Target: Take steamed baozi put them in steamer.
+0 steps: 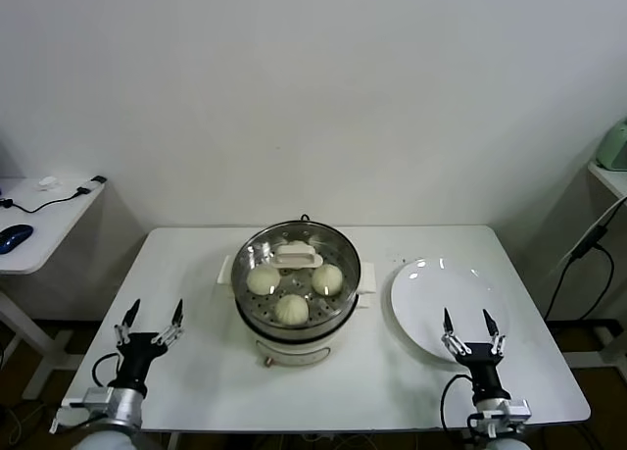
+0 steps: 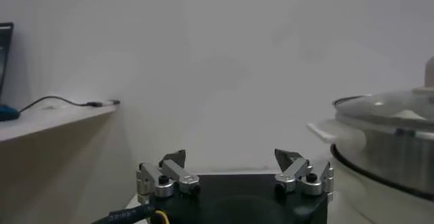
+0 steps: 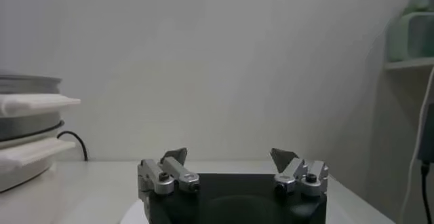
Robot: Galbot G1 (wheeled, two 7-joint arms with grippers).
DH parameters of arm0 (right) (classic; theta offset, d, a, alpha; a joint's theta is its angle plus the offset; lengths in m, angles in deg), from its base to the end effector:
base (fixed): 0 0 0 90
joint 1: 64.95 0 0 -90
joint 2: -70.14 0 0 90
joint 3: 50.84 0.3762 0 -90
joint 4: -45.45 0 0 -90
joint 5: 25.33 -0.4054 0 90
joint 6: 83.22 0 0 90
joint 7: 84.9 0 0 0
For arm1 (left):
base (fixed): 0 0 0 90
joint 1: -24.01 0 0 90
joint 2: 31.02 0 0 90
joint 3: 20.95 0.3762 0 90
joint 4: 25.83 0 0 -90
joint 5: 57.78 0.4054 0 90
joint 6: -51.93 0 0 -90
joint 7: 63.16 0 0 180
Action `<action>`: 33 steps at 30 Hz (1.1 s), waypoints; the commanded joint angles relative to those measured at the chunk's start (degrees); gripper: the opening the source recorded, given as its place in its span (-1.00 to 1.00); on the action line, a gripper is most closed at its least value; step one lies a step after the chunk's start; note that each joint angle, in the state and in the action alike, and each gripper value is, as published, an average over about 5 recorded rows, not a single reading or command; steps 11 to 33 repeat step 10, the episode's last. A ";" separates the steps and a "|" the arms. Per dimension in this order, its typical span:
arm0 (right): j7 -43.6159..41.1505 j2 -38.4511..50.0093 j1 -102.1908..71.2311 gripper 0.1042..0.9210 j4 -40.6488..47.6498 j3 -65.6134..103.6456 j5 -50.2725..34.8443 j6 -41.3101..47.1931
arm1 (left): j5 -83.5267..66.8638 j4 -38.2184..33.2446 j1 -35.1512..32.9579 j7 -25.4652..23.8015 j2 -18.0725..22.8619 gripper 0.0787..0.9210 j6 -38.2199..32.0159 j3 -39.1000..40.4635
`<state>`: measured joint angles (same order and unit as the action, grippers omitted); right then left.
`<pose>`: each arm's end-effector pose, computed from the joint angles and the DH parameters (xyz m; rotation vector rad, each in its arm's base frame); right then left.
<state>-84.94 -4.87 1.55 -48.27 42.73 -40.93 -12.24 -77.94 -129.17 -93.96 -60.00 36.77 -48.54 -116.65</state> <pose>0.2381 -0.1148 -0.4650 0.0667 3.1400 -0.0118 0.2309 0.1431 -0.4021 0.0733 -3.0885 -0.0751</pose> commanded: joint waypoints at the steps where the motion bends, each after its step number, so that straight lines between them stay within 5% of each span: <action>1: 0.15 -0.17 -0.04 0.76 0.13 -0.15 -0.57 0.05 | -2.58 2.44 -0.83 -0.35 -0.24 0.77 -2.46 -1.18; 33: 0.06 -0.17 -0.13 0.76 0.10 -0.18 -0.60 0.19 | -0.98 2.62 -1.20 -0.68 0.01 0.77 -3.26 -0.78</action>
